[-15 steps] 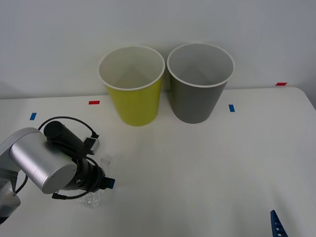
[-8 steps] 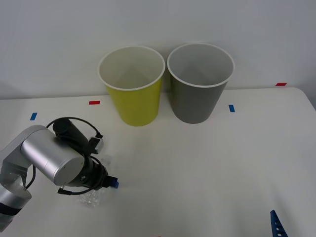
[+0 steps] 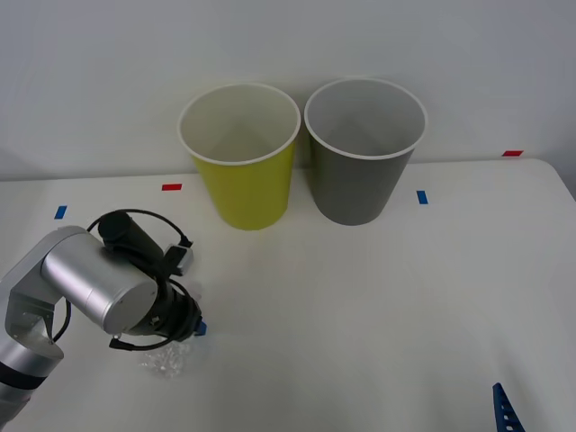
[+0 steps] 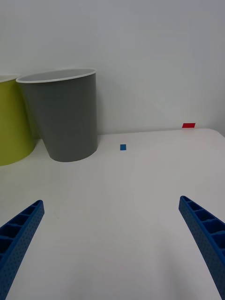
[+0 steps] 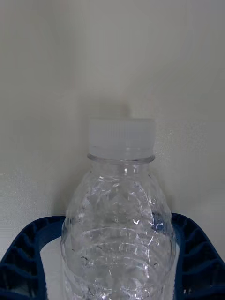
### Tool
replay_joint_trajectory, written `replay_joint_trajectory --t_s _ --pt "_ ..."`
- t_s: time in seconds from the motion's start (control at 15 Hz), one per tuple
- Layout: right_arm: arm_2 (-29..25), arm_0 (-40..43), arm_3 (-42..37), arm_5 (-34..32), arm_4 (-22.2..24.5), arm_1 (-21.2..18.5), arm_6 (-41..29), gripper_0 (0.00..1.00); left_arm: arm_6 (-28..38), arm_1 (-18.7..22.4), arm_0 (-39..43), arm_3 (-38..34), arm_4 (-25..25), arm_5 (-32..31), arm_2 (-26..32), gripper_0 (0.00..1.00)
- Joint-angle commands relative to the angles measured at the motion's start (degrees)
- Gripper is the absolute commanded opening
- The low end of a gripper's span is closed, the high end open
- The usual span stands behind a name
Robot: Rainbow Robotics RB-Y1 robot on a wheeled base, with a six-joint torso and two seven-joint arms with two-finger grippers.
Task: Put cans in the gray bin and PET bottles in the light green bin.
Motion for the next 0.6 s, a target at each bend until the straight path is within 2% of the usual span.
replay_joint_trajectory --t_s 0.07,0.47,0.6 --pt "0.0 0.0 0.0 0.0 0.0 0.0 0.0 1.00 -0.3 0.1 0.1 -0.9 0.2 0.0 0.2 0.00" --pt "0.0 0.0 0.0 0.0 0.0 0.0 0.0 1.00 -0.2 0.2 0.1 -1.6 0.7 -0.1 0.2 0.00" --pt "0.0 0.0 0.0 0.0 0.0 0.0 0.0 1.00 0.1 1.3 0.8 -4.8 0.8 -1.0 0.3 0.00"
